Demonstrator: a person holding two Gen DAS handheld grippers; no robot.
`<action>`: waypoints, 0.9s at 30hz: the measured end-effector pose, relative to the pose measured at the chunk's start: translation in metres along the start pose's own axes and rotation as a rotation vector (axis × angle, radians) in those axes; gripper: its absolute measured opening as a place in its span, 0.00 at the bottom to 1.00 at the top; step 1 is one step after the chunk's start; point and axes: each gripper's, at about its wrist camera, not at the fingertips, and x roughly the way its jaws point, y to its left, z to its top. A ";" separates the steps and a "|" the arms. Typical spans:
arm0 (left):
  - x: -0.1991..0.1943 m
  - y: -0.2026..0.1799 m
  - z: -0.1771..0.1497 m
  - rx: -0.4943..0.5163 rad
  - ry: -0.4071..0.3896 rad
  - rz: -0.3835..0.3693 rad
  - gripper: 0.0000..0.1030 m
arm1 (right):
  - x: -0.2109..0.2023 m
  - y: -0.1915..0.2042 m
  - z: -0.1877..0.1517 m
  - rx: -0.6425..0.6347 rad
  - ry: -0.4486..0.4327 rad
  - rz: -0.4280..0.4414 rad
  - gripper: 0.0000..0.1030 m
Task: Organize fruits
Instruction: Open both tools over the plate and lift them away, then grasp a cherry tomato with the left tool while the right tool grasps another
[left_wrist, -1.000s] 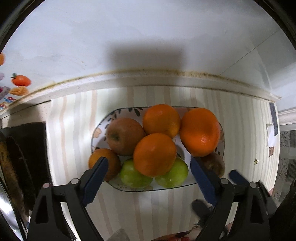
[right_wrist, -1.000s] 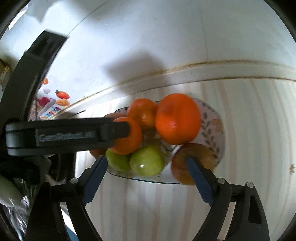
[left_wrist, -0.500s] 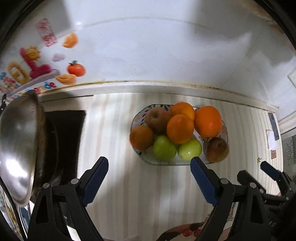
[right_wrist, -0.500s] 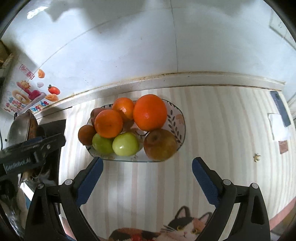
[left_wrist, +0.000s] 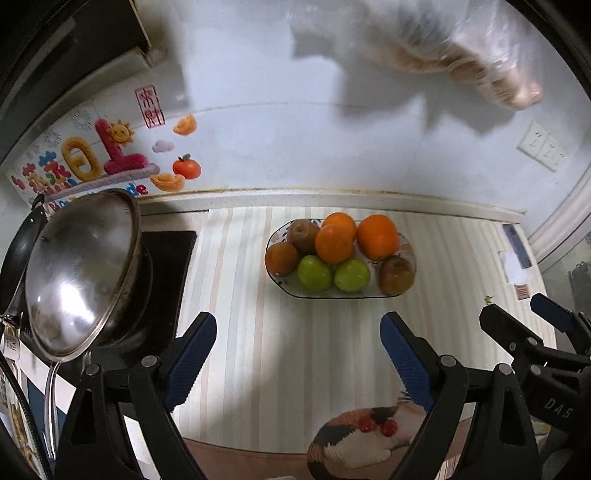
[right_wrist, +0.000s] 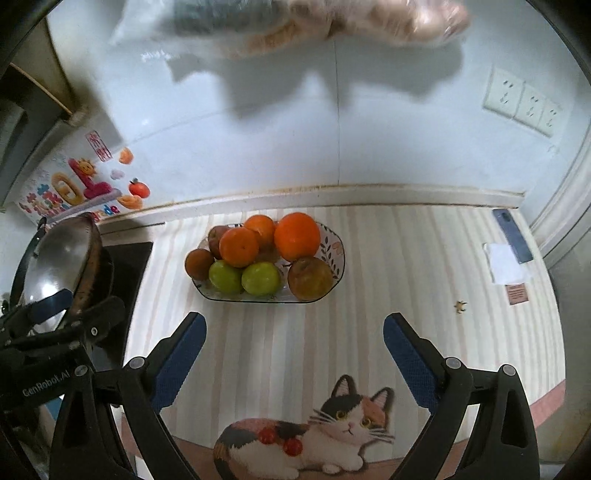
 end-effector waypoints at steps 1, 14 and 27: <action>-0.007 -0.001 -0.002 0.003 -0.010 0.001 0.88 | -0.008 0.000 -0.002 0.003 -0.009 0.004 0.96; -0.074 -0.010 -0.026 0.031 -0.117 -0.012 0.88 | -0.098 0.000 -0.029 0.024 -0.117 0.048 0.96; -0.030 -0.032 -0.049 0.048 0.011 -0.015 0.96 | -0.063 -0.036 -0.052 0.111 0.009 0.077 0.96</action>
